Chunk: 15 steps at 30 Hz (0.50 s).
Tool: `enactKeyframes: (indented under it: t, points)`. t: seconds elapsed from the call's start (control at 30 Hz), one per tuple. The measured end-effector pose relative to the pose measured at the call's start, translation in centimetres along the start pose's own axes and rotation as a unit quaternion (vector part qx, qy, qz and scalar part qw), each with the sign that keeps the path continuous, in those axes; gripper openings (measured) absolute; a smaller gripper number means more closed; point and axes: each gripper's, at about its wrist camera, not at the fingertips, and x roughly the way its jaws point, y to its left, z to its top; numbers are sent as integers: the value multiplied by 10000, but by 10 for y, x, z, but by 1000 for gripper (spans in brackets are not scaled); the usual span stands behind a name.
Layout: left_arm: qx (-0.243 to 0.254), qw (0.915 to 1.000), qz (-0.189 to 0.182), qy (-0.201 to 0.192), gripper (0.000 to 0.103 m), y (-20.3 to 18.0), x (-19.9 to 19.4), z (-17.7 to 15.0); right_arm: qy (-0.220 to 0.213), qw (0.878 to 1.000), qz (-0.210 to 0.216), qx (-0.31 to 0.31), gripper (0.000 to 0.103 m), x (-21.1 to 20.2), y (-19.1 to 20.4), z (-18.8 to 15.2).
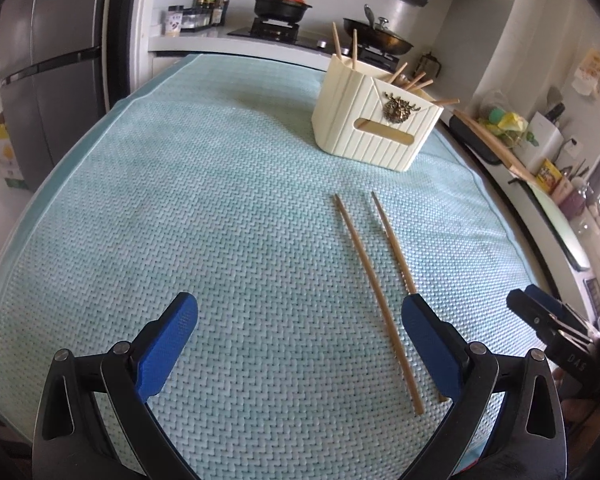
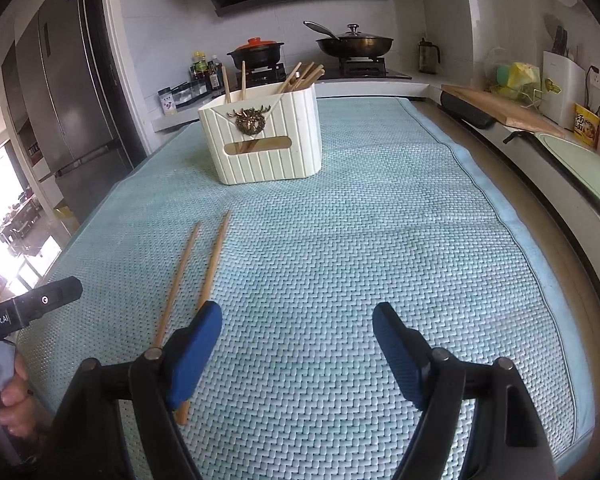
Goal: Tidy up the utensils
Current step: 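Move both open tools back toward the last two chopsticks on the towel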
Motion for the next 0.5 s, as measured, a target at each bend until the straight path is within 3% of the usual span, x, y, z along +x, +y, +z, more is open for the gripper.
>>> enactKeyframes:
  t: [0.3, 0.5]
  points:
    - [-186, 9997, 144, 91, 102, 19, 10, -1, 172, 9998, 56, -97, 80, 12, 9, 10]
    - [-141, 9993, -102, 317, 102, 12, 29, 14, 473, 9982, 353, -113, 78, 32, 10, 18]
